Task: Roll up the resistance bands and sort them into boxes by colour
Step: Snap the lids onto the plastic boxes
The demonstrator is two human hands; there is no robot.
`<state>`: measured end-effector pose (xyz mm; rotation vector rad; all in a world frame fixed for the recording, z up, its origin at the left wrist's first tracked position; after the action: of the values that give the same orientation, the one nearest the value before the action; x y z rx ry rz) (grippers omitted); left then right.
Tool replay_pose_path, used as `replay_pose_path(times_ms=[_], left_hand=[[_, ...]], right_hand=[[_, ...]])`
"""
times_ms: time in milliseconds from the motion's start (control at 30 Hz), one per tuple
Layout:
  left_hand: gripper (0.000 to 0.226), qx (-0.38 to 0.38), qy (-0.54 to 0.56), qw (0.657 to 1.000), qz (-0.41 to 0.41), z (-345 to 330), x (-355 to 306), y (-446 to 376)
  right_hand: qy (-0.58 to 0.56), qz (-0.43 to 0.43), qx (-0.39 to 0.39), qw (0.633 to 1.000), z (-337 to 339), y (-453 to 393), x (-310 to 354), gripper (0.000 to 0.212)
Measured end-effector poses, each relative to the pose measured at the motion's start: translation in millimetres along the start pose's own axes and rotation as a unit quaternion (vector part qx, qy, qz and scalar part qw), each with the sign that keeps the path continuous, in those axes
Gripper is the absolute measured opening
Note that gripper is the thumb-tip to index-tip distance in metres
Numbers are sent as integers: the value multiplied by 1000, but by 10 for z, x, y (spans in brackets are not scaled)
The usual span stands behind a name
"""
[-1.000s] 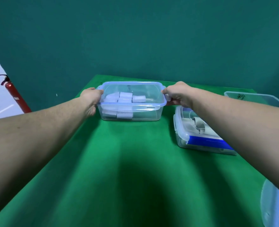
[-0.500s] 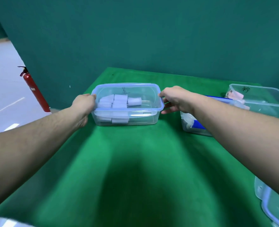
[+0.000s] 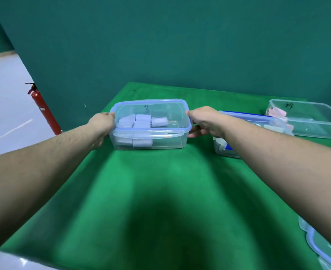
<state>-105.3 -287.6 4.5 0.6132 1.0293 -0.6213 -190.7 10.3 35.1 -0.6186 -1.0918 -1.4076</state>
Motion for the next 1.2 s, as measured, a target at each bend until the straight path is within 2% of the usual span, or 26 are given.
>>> replay_pose_path(times_ms=[100, 200, 300, 500, 600, 667, 700, 767, 800, 867, 900, 967, 1000, 1100, 1200], left_hand=[[48, 1, -25, 1000, -8, 15, 9, -24], [50, -12, -47, 999, -9, 24, -11, 5], [51, -14, -36, 999, 7, -20, 4, 60], [40, -17, -3, 1000, 20, -60, 12, 101], [43, -2, -42, 999, 21, -45, -6, 132], [45, -7, -127, 992, -9, -22, -84, 111], [44, -17, -192, 980, -55, 1, -150, 104], [48, -33, -277, 936, -213, -4, -324, 145], [51, -36, -287, 909, -299, -27, -423, 214], [41, 17, -275, 867, -415, -143, -538, 417], [40, 62, -288, 849, -438, -218, -532, 479], [66, 136, -362, 805, -450, -353, -460, 568], [79, 143, -396, 783, -458, -370, -437, 581], [93, 109, -426, 742, -506, -364, -398, 564], [89, 76, -442, 708, -545, -394, -368, 535]], right_hand=[[18, 3, -5, 1000, -22, -12, 17, 24], [43, 9, -31, 999, -67, -42, -18, 30], [73, 17, -52, 996, -104, -69, -49, 35], [54, -7, -55, 997, -130, -70, -46, 34], [91, -13, -19, 996, -134, -59, -42, 33], [148, -1, -32, 988, -97, -91, 4, 34], [172, 13, -49, 984, -78, -112, 50, 37], [215, 60, -75, 972, -91, -151, 184, 49], [236, 96, -77, 964, -136, -173, 273, 54], [285, 160, -69, 943, -254, -186, 444, 56], [315, 186, -63, 929, -347, -210, 529, 56], [362, 225, -45, 904, -520, -278, 634, 59], [370, 238, -33, 897, -594, -309, 673, 59], [406, 279, -21, 870, -781, -409, 788, 50], [432, 288, -32, 854, -914, -558, 832, 43]])
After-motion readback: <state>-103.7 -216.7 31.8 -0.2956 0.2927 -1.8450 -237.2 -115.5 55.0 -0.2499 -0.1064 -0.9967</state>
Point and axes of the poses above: each hand's wrist, its own y-axis away from the middle knuckle, its own z-axis out of the back of the hand, x = y × z, the point moved 6 cm from there along -y, towards the middle knuckle, and after that the axes turned 7 degrees about -x, right-handed, at the moved point
